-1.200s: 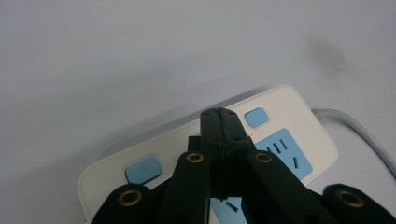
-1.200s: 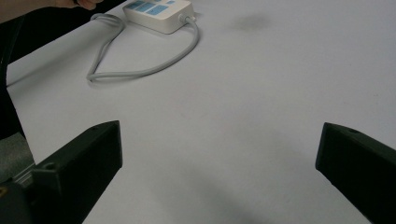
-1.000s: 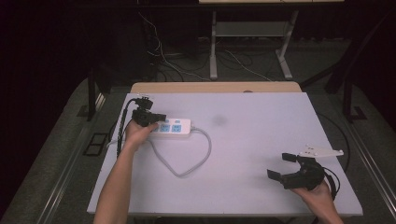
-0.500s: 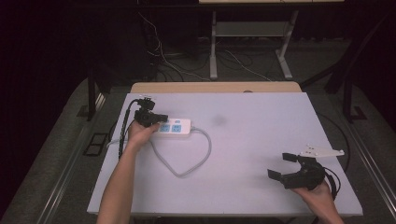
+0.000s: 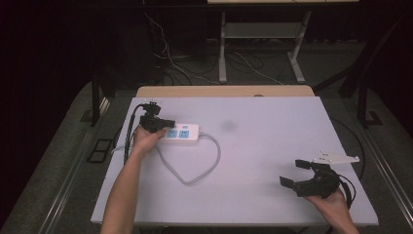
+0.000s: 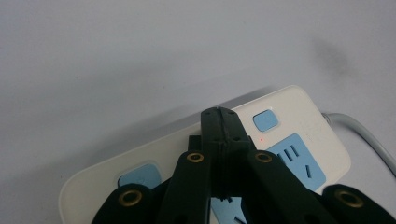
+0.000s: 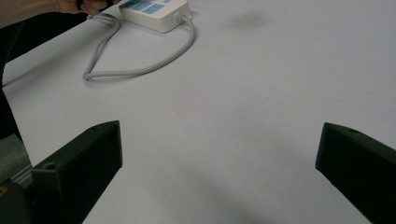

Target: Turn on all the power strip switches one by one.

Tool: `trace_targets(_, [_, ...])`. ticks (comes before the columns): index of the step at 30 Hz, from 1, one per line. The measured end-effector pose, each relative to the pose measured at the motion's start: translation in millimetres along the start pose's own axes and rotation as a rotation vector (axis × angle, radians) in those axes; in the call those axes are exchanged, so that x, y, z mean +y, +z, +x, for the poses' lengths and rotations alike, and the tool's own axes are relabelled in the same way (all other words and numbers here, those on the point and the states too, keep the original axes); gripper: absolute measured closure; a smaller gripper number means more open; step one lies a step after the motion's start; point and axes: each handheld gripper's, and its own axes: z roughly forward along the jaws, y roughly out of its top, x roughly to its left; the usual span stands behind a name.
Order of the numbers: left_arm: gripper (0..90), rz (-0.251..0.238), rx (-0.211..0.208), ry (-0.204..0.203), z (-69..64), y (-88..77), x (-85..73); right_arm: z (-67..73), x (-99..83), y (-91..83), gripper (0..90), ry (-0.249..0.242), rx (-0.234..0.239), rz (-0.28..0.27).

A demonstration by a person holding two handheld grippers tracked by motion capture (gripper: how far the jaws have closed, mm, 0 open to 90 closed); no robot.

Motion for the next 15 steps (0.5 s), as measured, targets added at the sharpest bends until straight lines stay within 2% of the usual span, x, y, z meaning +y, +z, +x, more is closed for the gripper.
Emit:
trace_targets(3, [90.0,0.0,-0.001,0.0,0.2,0.2,-0.3,0.1,0.0,0.1,0.4,-0.003,0.001,-0.001])
trace_targets(5, [90.0,0.003,0.014,-0.006,-1.6,1.2,-0.1,0.2,0.0,0.1,0.5,-0.003,-0.001,0.002])
trace_targets(7, [90.0,0.01,0.027,0.011,-3.7,1.1,0.7,0.1,0.1,0.0,0.5,0.0,-0.005,0.001])
trace_targets(12, [90.0,0.001,0.014,-0.002,-1.6,0.6,-0.8,-0.9,0.1,-0.9,0.5,0.005,-0.006,-0.006])
trace_targets(15, [90.0,0.011,0.027,0.014,-4.9,0.5,0.0,-1.0,0.0,-1.2,0.4,0.007,-0.007,-0.006])
